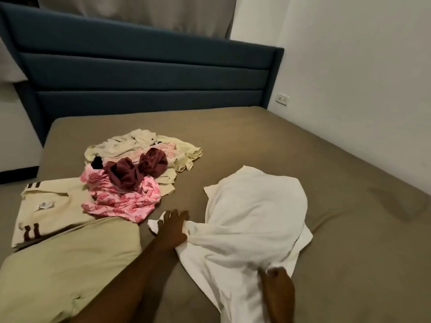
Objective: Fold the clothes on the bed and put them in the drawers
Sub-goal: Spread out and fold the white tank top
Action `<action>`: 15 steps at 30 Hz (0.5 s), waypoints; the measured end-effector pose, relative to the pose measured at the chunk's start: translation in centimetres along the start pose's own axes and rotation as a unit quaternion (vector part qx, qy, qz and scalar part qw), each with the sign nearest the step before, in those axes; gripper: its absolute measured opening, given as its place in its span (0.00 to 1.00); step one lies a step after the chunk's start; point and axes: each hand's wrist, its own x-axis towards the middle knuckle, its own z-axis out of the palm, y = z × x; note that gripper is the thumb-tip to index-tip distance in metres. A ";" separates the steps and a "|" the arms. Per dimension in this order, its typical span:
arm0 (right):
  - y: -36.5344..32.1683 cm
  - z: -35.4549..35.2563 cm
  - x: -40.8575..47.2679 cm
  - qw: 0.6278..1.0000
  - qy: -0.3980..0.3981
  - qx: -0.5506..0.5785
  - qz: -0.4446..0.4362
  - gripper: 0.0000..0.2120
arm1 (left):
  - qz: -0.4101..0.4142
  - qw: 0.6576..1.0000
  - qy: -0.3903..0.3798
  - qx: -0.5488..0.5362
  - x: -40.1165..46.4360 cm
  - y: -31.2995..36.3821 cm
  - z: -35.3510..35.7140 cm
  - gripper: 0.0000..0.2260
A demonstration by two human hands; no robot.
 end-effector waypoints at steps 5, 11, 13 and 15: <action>4.3 3.3 -5.8 0.991 0.092 -0.099 0.021 0.34 | 0.075 0.988 -0.018 0.136 1.1 -1.4 -0.8 0.25; 2.5 -0.1 -5.7 0.974 0.021 0.028 0.222 0.38 | 0.141 0.980 -0.034 0.139 1.3 -1.9 -3.1 0.24; 2.7 -0.6 -6.8 0.977 -0.036 0.053 0.206 0.29 | 0.104 0.991 -0.067 0.049 0.9 -2.2 -3.1 0.30; 2.6 -0.2 -7.6 0.978 -0.072 0.040 0.189 0.23 | 0.073 0.992 -0.105 -0.020 0.2 -2.2 -3.1 0.37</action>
